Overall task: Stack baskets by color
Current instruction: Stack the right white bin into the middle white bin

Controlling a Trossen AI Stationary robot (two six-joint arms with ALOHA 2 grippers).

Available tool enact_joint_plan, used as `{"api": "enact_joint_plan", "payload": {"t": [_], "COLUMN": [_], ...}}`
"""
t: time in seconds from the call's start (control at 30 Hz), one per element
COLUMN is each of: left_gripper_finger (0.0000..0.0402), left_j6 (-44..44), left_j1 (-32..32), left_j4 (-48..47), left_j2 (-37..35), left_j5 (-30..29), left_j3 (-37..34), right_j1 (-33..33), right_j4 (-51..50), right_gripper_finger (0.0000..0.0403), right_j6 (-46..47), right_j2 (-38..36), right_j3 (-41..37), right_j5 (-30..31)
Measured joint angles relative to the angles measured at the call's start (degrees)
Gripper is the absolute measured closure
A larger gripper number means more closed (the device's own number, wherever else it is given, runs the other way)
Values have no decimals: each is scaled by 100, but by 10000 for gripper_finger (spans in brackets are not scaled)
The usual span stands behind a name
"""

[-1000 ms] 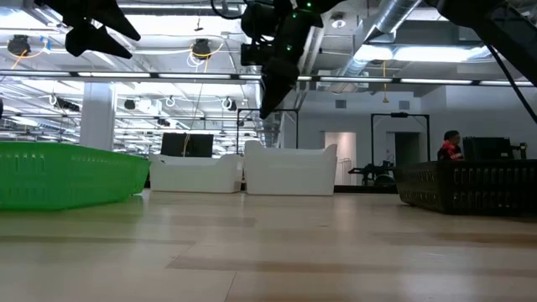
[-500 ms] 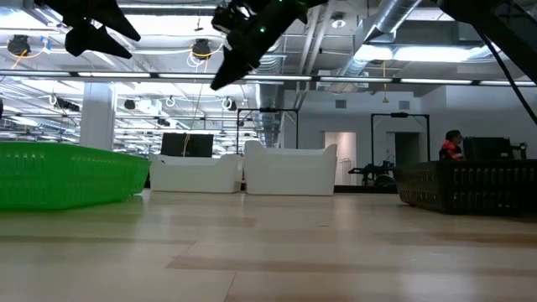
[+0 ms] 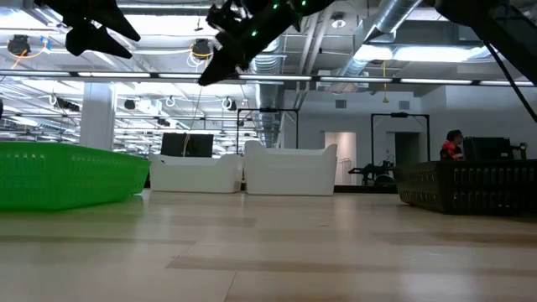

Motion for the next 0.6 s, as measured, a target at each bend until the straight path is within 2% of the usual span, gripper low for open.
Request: {"api": "enact_joint_plan", "payload": {"t": [0.2, 0.27, 0.4, 0.6], "left_gripper_finger": [145, 145, 145, 145], "left_j6": [106, 107, 75, 72], "left_j1": [0, 0, 0, 0], "left_j4": [-2, -1, -29, -38], "left_j2": [0, -2, -2, -2], "left_j5": [-138, -140, -136, -138], "left_j3": [2, 2, 2, 2], "right_j1": [-39, -8, 31, 111], "right_j4": [-33, 385, 450, 493], "right_gripper_finger": [214, 213, 212, 216], "right_j6": [-3, -53, -19, -37], "right_j2": [366, 539, 745, 755], "right_j3": [-34, 7, 92, 94], "right_j5": [-113, -115, -152, -145]}}
